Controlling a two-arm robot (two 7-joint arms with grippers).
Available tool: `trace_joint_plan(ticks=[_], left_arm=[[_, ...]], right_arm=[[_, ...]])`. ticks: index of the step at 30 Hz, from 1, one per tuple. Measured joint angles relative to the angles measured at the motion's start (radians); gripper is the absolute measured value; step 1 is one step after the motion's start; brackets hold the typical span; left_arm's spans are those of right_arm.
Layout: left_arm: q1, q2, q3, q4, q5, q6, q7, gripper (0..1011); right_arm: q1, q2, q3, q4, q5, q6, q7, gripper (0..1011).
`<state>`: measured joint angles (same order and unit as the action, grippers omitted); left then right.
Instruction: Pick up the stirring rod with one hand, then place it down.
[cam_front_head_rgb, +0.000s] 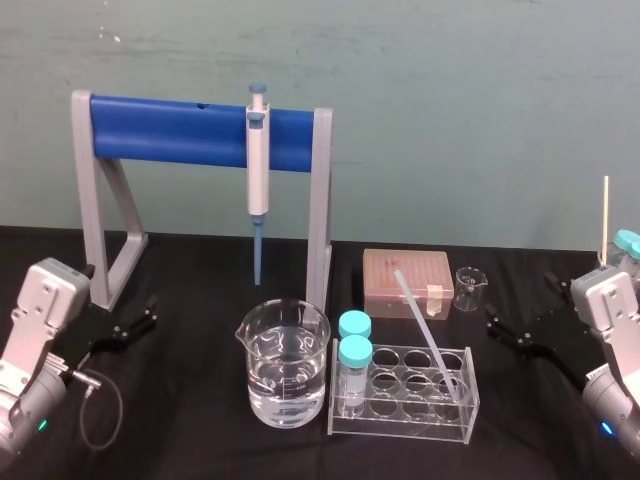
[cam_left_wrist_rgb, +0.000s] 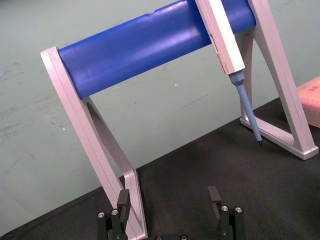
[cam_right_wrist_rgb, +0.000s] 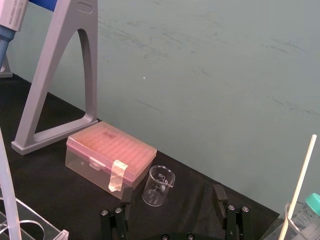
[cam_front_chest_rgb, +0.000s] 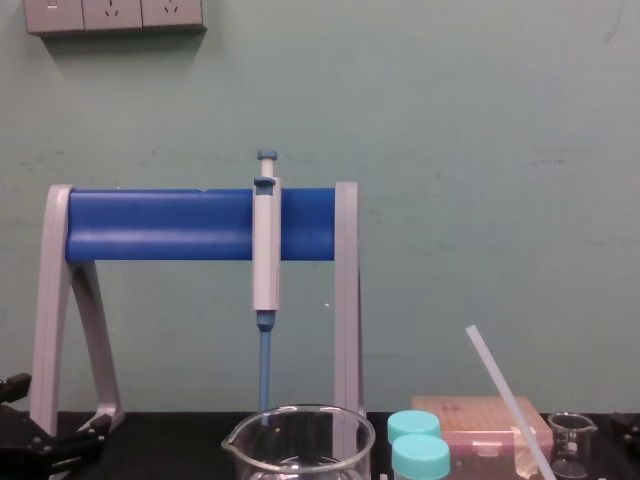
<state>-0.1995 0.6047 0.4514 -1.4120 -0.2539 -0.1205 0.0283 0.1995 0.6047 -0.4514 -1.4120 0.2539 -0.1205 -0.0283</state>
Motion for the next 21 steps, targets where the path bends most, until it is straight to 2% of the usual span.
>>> trace_joint_plan(ticks=[21], left_arm=[[0.000,0.000,0.000,0.000,0.000,0.000,0.000,1000]], right_arm=[[0.000,0.000,0.000,0.000,0.000,0.000,0.000,1003]])
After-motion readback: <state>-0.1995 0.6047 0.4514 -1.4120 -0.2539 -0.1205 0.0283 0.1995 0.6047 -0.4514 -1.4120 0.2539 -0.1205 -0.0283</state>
